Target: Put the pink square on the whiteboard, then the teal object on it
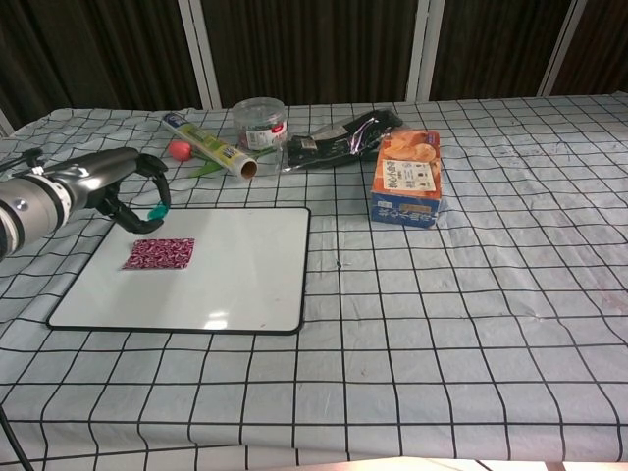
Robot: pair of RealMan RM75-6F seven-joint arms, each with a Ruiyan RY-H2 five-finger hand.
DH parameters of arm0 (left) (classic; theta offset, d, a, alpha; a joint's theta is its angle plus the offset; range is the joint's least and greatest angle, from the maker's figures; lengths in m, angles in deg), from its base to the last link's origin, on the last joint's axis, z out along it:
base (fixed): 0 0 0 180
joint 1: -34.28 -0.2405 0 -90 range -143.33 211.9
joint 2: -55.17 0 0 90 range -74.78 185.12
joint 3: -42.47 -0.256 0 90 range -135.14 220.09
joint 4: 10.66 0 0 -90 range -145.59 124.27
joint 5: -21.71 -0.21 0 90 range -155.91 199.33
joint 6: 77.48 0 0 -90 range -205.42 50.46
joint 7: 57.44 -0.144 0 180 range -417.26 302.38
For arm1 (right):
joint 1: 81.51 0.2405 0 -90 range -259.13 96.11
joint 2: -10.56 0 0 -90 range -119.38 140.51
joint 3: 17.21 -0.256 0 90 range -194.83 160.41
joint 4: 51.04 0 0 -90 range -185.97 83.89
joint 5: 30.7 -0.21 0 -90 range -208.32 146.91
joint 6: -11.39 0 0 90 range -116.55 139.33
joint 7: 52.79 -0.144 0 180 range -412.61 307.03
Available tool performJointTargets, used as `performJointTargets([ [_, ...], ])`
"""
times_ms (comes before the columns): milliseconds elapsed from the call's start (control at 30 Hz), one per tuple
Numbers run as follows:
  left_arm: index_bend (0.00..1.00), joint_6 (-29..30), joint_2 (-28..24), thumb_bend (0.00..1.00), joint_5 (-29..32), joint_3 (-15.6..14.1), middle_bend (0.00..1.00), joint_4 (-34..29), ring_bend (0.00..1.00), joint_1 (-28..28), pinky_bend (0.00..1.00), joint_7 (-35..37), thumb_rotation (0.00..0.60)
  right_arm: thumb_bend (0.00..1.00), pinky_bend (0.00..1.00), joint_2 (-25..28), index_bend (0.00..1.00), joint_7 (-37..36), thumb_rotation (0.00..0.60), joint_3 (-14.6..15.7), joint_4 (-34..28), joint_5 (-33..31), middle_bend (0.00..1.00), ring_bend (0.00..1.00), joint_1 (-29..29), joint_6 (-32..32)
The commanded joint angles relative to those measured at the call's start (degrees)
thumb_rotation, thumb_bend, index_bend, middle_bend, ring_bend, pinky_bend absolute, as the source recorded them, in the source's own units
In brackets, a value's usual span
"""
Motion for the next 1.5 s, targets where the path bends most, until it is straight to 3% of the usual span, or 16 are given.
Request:
performJointTargets([
  [33,0.54,0.74,-0.01,0.35,-0.34,-1.14,0.1,-0.8,0.0,-0.26,0.07,-0.98,0.6,0.26,0.0,0.0,0.0,-0.14,0.6,-0.03,0.11,0.0,0.0,0.0,-0.07,-0.09],
  [533,0.53,-0.57,2.19,0.35,2.54,-3.25,0.1,2.42,0.0,0.64,0.07,-3.84,0.6,0.26,0.0,-0.06,0.0,0.44,0.6,-0.13,-0.11,-0.14,0.0,0.0,0.21,0.67],
  [800,0.31,-1.06,1.41,0.33,2.79,-4.0,0.08,0.9,0.0,0.71,0.07,-4.52,0.6,0.26,0.0,-0.14,0.0,0.68,0.6,-0.18,-0.24,-0.15,0.0,0.0,0.16,0.62],
  [1033,0.24,-0.3,0.75,0.33,2.6,-4.37,0.07,0.23,0.0,0.67,0.07,-5.29,0.6,0.26,0.0,-0.17,0.0,0.7,0.6,-0.08,-0.15,0.09,0.0,0.0,0.04,0.39],
  [1233,0.15,9.48,-7.94,0.33,-7.71,-8.11,0.05,-12.69,0.0,-5.21,0.09,-2.92,0.6,0.25,0.0,-0.23,0.0,0.28,0.6,-0.19,0.21,-0.13,0.0,0.0,-0.19,0.05],
  [1367,0.12,22.06,-14.5,0.33,-18.62,-13.84,0.05,-19.99,0.0,-12.25,0.08,-4.37,0.6,0.26,0.0,-0.54,0.0,1.09,0.6,-0.35,0.08,-0.78,0.0,0.0,-0.05,0.7],
  [1500,0.08,32.55,-18.5,0.33,-27.41,-20.07,0.05,-22.7,0.0,-20.13,0.06,-3.05,0.6,0.26,0.0,-1.2,0.0,3.05,0.6,-0.49,-0.28,-1.45,0.0,0.0,0.24,1.67],
])
